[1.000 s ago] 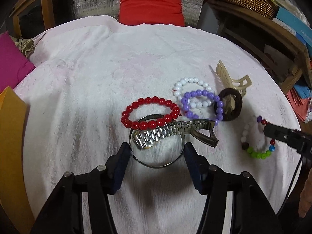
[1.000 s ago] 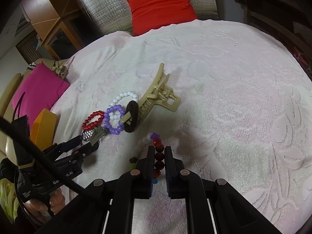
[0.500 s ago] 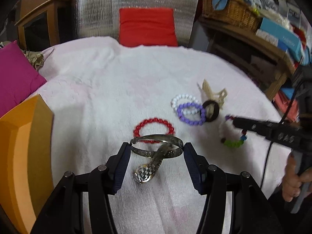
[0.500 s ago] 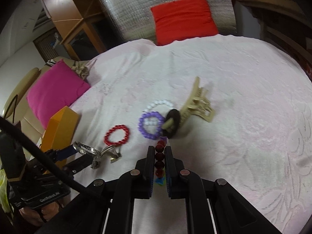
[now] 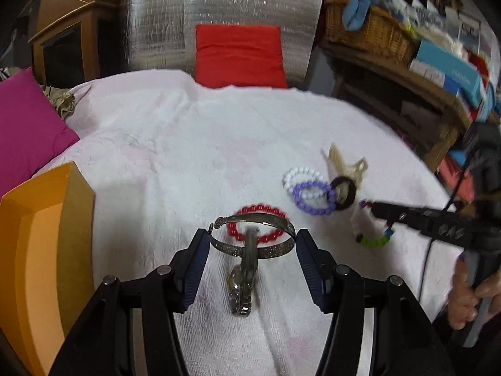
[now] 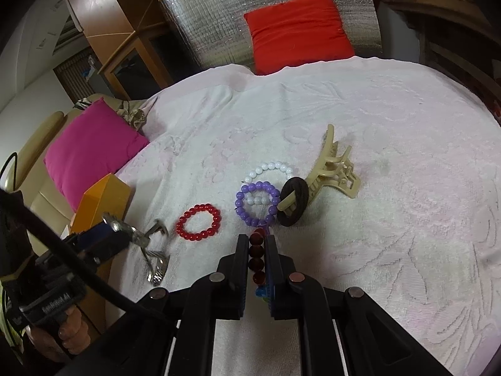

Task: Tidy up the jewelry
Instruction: 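Grasp the silver watch band with the left tool, then carry the watch and bead bracelet into the orange box with both tools and release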

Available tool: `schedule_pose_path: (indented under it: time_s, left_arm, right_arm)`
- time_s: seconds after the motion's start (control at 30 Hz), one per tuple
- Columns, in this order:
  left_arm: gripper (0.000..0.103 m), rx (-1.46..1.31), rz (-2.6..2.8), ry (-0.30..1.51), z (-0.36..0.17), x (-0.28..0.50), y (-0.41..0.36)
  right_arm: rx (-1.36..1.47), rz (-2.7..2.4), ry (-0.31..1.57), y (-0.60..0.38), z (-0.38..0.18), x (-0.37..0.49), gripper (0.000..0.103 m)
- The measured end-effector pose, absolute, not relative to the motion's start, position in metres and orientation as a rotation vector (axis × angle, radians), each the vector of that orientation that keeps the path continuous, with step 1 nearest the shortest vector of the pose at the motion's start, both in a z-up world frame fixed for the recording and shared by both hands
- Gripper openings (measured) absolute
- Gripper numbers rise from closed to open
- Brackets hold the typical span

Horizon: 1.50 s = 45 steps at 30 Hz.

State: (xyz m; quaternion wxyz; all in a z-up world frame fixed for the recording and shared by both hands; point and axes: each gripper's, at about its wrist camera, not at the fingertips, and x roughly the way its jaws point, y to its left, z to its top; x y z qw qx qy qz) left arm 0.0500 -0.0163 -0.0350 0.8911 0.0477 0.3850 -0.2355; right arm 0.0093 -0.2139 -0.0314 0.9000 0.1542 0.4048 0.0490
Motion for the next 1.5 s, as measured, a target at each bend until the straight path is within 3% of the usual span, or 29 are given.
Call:
schedule_pose_path:
  time_s: [0.3,0.57,0.7,0.8,1.07,1.1,1.17,1.5]
  left_arm:
    - [0.07,0.145,-0.44,0.832,-0.05,0.052,-0.012]
    - [0.069,0.21,-0.479,0.874,-0.063,0.042,-0.015]
    - [0.045,0.211,-0.498,0.94,-0.077,0.05,-0.022]
    - [0.036,0.19,-0.471,0.974,-0.088,0.061,-0.023]
    - [0.029,0.153,-0.473,0.955,-0.086,0.061,-0.02]
    - [0.019,0.15,-0.471,0.949,-0.084,0.059,-0.019]
    - [0.013,0.138,-0.477,0.944,-0.08,0.058,-0.016]
    - [0.012,0.1,-0.506,0.856,-0.046,0.039,-0.003]
  right_arm:
    - [0.338,0.081,0.83,-0.227,-0.029,0.006,0.011]
    - [0.326,0.069,0.831,-0.23,-0.029,0.003,0.011]
    - [0.324,0.064,0.837,-0.229,-0.031,0.005,0.011]
    - [0.319,0.065,0.842,-0.228,-0.032,0.005,0.011]
    - [0.324,0.061,0.846,-0.229,-0.033,0.005,0.011]
    - [0.323,0.062,0.845,-0.229,-0.033,0.005,0.011]
    - [0.325,0.066,0.844,-0.228,-0.033,0.005,0.011]
    - [0.306,0.103,0.831,-0.209,-0.028,0.005,0.011]
